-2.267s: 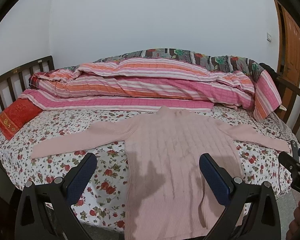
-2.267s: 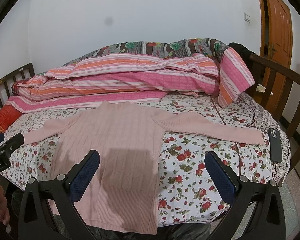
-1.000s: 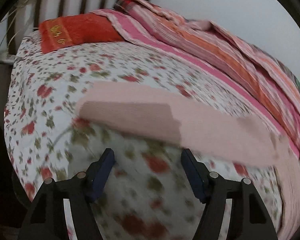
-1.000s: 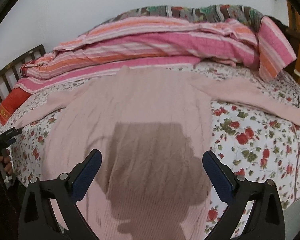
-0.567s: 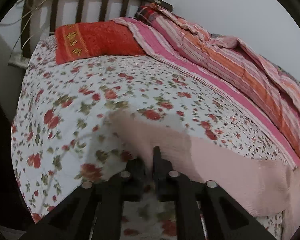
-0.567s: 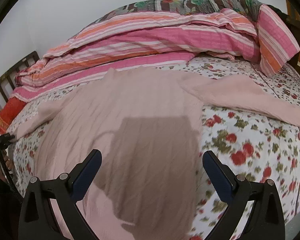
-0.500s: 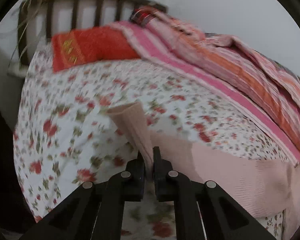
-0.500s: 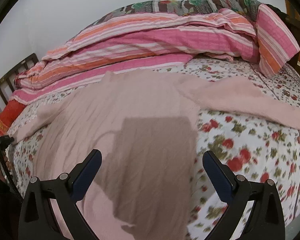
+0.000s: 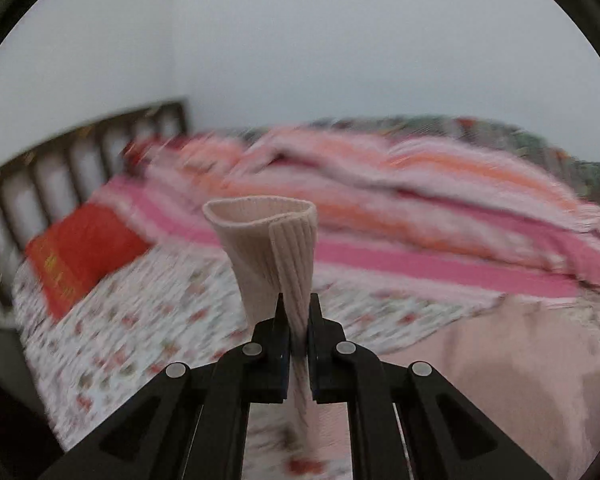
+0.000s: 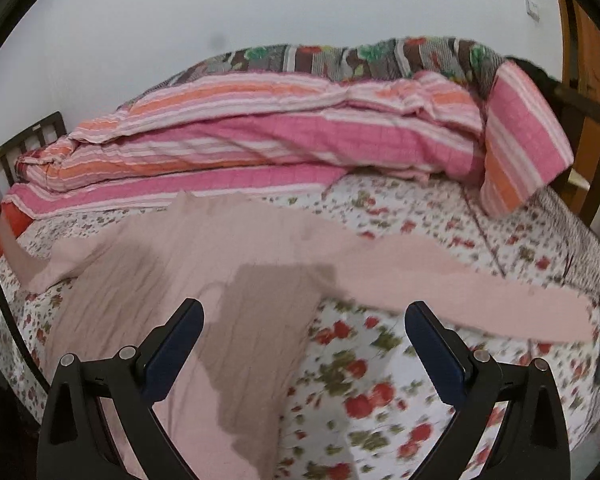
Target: Fold small clothes
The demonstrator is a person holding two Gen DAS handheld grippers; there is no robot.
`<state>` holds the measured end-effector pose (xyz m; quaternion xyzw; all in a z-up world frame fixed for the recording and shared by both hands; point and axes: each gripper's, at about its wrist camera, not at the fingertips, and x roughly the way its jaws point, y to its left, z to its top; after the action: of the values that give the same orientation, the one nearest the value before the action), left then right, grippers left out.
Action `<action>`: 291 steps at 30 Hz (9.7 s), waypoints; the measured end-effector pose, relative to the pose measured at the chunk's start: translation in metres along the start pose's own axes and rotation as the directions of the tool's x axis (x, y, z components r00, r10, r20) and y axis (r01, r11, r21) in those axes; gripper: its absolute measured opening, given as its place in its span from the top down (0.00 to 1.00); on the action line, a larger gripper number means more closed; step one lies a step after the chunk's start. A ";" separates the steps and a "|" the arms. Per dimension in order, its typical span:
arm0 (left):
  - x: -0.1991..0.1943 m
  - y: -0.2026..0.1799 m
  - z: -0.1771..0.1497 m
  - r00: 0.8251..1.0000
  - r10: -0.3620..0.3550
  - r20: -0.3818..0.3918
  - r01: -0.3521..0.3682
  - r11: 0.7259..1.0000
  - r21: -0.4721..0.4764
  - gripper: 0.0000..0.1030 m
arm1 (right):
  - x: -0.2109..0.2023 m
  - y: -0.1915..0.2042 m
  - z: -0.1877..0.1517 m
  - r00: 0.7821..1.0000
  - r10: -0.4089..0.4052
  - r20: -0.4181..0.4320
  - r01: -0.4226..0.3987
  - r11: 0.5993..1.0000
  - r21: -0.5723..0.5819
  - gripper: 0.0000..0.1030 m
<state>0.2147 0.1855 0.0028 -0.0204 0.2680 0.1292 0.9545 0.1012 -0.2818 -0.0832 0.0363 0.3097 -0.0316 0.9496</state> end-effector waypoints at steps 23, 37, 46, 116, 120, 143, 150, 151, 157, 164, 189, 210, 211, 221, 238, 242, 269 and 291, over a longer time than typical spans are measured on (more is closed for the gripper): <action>0.003 -0.365 -0.125 0.738 -0.604 -0.300 0.659 0.740 0.132 0.92 | 0.036 -0.073 -0.011 0.999 0.039 0.002 -0.039 0.985 0.168 0.17; 0.018 -0.200 -0.106 0.834 -0.527 -0.162 0.545 0.833 0.095 0.17 | 0.092 -0.009 -0.006 0.980 0.175 -0.090 -0.165 0.980 0.109 0.44; 0.068 -0.069 -0.116 0.889 -0.411 -0.200 0.387 0.910 -0.148 0.17 | 0.153 0.015 -0.004 0.972 0.103 -0.213 -0.096 0.995 0.042 0.88; 0.107 -0.151 -0.138 0.905 -0.251 -0.343 0.281 0.959 0.038 0.09 | 0.052 -0.159 -0.039 0.969 -0.247 0.003 0.236 0.931 0.279 0.27; 0.107 -0.151 -0.138 0.905 -0.250 -0.343 0.280 0.959 0.040 0.09 | 0.037 -0.221 -0.075 0.946 -0.321 -0.049 0.313 0.866 0.391 0.27; 0.113 -0.151 -0.135 0.905 -0.245 -0.347 0.278 0.959 0.046 0.06 | 0.034 -0.299 -0.076 0.909 -0.415 -0.033 0.376 0.783 0.496 0.95; 0.106 -0.131 -0.129 0.874 -0.341 -0.346 0.348 0.936 -0.043 0.06 | 0.005 -0.240 -0.011 0.890 -0.452 0.068 0.396 0.837 0.378 0.95; 0.103 -0.125 -0.127 0.877 -0.345 -0.335 0.345 0.937 -0.060 0.06 | 0.002 -0.226 0.003 0.891 -0.446 0.089 0.389 0.848 0.360 0.95; 0.093 -0.067 -0.114 0.909 -0.323 -0.264 0.290 0.944 -0.159 0.06 | 0.007 -0.122 0.081 0.911 -0.356 0.210 0.309 0.924 0.227 0.95; 0.095 -0.009 -0.115 0.935 -0.243 -0.260 0.194 0.960 -0.201 0.06 | 0.058 0.069 0.136 0.964 -0.031 0.264 0.029 1.000 0.013 0.95; 0.079 -0.041 -0.127 0.834 -0.481 -0.272 0.444 0.876 -0.189 0.09 | 0.104 0.124 0.036 0.997 0.082 0.013 -0.079 0.984 -0.162 0.40; 0.072 -0.097 -0.129 0.852 -0.413 -0.323 0.402 0.910 -0.102 0.17 | 0.144 -0.025 -0.017 0.987 0.071 -0.143 -0.043 0.981 0.188 0.65; 0.072 -0.098 -0.127 0.848 -0.426 -0.316 0.414 0.904 -0.108 0.22 | 0.142 -0.023 -0.017 0.988 0.061 -0.141 -0.038 0.986 0.162 0.65; 0.099 -0.120 -0.123 0.840 -0.437 -0.323 0.423 0.899 -0.116 0.52 | 0.099 -0.026 -0.010 0.994 0.097 -0.041 -0.091 0.988 0.128 0.65; 0.076 -0.105 -0.125 0.848 -0.467 -0.252 0.442 0.884 -0.151 0.94 | 0.144 -0.008 -0.006 0.987 -0.034 -0.158 0.056 0.989 0.139 0.58; 0.082 -0.107 -0.133 0.851 -0.445 -0.277 0.422 0.895 -0.141 0.93 | 0.143 -0.008 -0.008 0.987 -0.033 -0.155 0.055 0.989 0.139 0.58; -0.002 -0.065 -0.168 0.905 -0.356 -0.232 0.349 0.934 -0.070 0.41 | 0.041 -0.005 -0.055 0.993 -0.082 -0.088 0.089 0.993 0.072 0.45; -0.080 -0.026 -0.272 0.838 -0.448 -0.312 0.454 0.889 -0.058 0.43 | -0.042 0.009 -0.166 0.990 0.068 -0.122 -0.064 0.997 0.034 0.57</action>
<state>0.0179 0.1117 -0.1890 -0.0944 0.4063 -0.1063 0.9026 -0.0289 -0.2565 -0.1913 0.0626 0.3659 -0.0027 0.9285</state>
